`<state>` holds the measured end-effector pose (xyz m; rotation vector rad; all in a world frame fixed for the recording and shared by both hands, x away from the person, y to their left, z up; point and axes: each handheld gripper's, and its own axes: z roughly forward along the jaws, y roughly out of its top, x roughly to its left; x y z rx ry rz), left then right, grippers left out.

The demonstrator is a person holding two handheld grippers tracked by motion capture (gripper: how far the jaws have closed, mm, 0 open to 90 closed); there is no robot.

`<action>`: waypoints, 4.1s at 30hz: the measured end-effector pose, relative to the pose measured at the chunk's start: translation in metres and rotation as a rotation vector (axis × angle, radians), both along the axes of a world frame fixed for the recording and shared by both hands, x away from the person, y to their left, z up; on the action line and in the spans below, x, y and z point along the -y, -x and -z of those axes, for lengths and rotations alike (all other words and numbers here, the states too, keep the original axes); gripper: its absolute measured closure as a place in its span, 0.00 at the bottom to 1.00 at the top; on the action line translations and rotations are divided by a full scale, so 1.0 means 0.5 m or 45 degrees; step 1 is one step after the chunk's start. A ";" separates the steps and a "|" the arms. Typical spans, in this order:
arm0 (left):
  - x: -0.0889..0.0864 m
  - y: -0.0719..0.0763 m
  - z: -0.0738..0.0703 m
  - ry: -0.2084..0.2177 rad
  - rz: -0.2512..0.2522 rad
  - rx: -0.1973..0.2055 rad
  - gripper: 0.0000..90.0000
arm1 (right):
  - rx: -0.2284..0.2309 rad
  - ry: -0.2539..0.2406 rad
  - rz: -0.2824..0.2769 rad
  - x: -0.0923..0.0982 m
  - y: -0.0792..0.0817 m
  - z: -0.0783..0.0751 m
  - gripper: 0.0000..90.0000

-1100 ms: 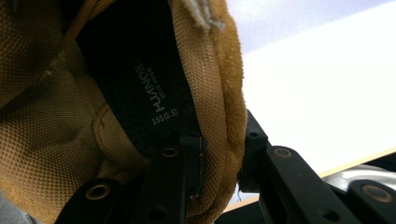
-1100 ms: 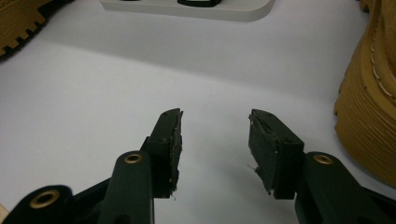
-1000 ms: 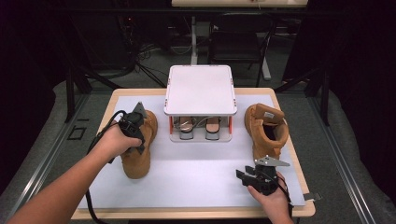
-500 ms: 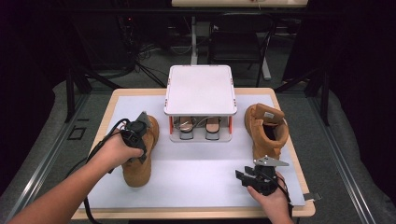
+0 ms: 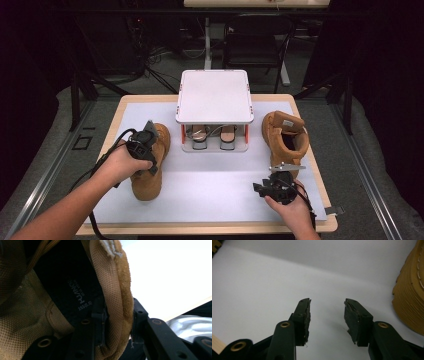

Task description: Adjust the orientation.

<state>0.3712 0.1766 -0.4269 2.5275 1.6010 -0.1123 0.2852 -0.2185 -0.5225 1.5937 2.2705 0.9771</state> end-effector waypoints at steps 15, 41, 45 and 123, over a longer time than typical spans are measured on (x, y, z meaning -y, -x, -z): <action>-0.006 0.005 -0.015 0.017 0.010 0.054 0.65 | -0.215 0.227 -0.153 -0.011 -0.040 -0.065 0.62; -0.010 0.011 -0.020 0.048 0.018 0.065 0.60 | -0.393 0.384 -0.171 0.014 -0.115 -0.204 0.61; -0.008 0.011 -0.021 0.046 0.026 0.067 0.60 | -0.392 0.402 -0.162 0.016 -0.129 -0.237 0.61; -0.017 0.019 -0.017 0.040 0.026 0.050 0.60 | -0.538 0.478 -0.097 -0.039 -0.144 -0.211 0.86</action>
